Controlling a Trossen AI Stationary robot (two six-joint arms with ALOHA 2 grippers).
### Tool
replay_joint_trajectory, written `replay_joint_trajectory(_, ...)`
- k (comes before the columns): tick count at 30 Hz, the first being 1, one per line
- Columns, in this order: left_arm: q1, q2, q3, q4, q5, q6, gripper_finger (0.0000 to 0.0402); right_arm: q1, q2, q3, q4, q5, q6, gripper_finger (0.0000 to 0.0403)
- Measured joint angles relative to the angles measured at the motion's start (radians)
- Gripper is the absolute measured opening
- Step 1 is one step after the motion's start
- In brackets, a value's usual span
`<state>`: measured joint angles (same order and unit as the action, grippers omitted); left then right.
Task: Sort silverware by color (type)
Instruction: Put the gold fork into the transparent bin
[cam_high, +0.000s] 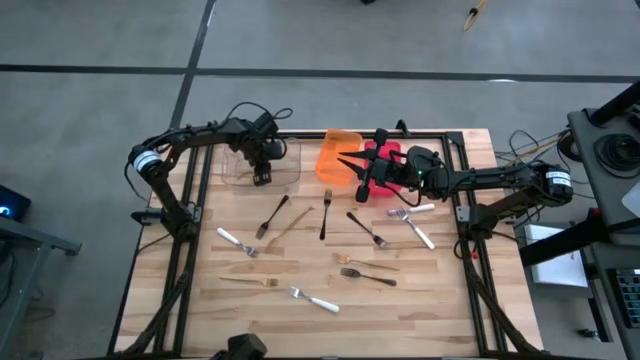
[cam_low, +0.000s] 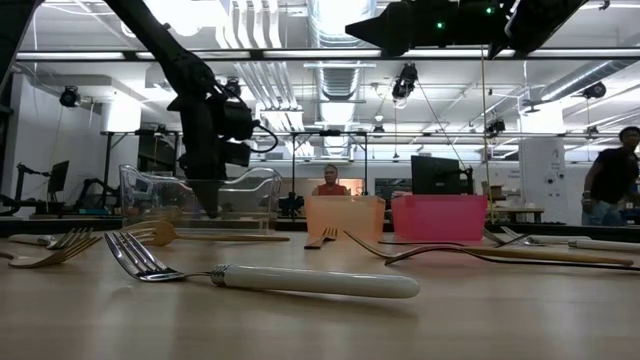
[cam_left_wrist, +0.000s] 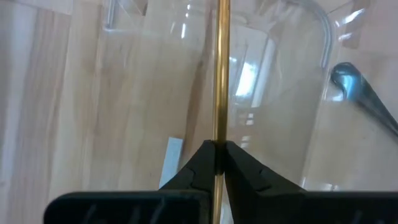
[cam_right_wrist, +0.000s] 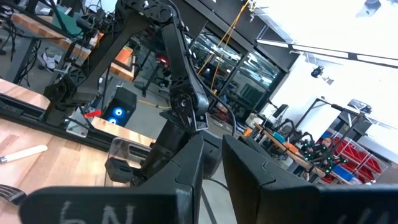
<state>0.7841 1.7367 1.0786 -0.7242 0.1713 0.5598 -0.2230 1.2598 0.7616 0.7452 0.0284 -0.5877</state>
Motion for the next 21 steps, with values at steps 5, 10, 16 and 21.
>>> replay_joint_trajectory(5, 0.004, 0.0, 0.0, -0.004, -0.004, 0.0, 0.0016, 0.0, 0.0, 0.0, 0.0, 0.0, 0.0, 0.0052)
replay_joint_trajectory(10, 0.013, 0.0, 0.0, -0.021, -0.004, -0.02, 0.0004, 0.0, 0.0, 0.0, 0.0, 0.0, 0.0, 0.0052)
replay_joint_trajectory(16, 0.033, 0.004, 0.0, -0.028, 0.003, -0.037, 0.0004, 0.0, 0.0, 0.0, 0.0, 0.0, 0.0, 0.0052)
replay_joint_trajectory(21, 0.036, 0.003, 0.02, -0.071, 0.003, -0.037, 0.0004, 0.0, 0.0, 0.0, -0.001, 0.0, 0.0, 0.0052)
